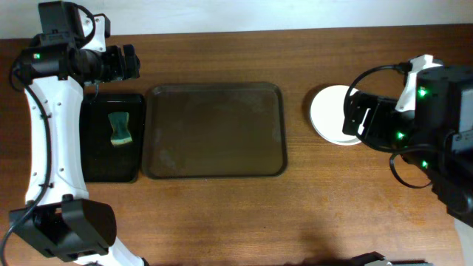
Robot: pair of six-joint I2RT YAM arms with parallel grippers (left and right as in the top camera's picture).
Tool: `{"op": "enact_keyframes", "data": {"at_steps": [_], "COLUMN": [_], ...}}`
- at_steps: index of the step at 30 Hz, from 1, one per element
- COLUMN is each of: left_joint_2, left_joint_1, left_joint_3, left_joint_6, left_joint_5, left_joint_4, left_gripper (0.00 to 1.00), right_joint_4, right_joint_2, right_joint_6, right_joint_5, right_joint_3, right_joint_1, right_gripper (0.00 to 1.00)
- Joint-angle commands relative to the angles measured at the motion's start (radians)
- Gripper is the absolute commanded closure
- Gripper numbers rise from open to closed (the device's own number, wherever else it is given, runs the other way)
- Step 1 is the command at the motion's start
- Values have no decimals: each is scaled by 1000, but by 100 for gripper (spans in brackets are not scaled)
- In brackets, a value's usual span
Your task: Clean dirty plates on tray and stack at the side
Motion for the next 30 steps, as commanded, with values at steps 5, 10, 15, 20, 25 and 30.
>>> {"op": "enact_keyframes", "data": {"at_steps": [5,10,15,20,25,30], "left_joint_2": [7,7,7,7,7,7], "left_joint_1": [4,4,4,4,4,4], "left_joint_3": [-3,-3,-3,-3,-3,-3], "left_joint_6": [16,16,16,16,16,16], "left_joint_5": [10,10,10,10,10,10], "left_joint_4": [0,0,0,0,0,0], "left_gripper": [1,1,1,1,1,1], "right_joint_4": [93,367,699,929,1096,1206], "right_joint_2": [-15,-181,-508,-840,-1078,-1232], "right_joint_6": [-122,-264,-311,-311,-311,-311], "right_joint_5": [49,-54,-162,-189,-221,-265], "right_joint_3": [-87,-349,-801,-1187,-1444,-1595], "right_joint_1": [-10,-80,-191,-240,-243,-243], "right_gripper": [2,1,2,2,2,1]}}
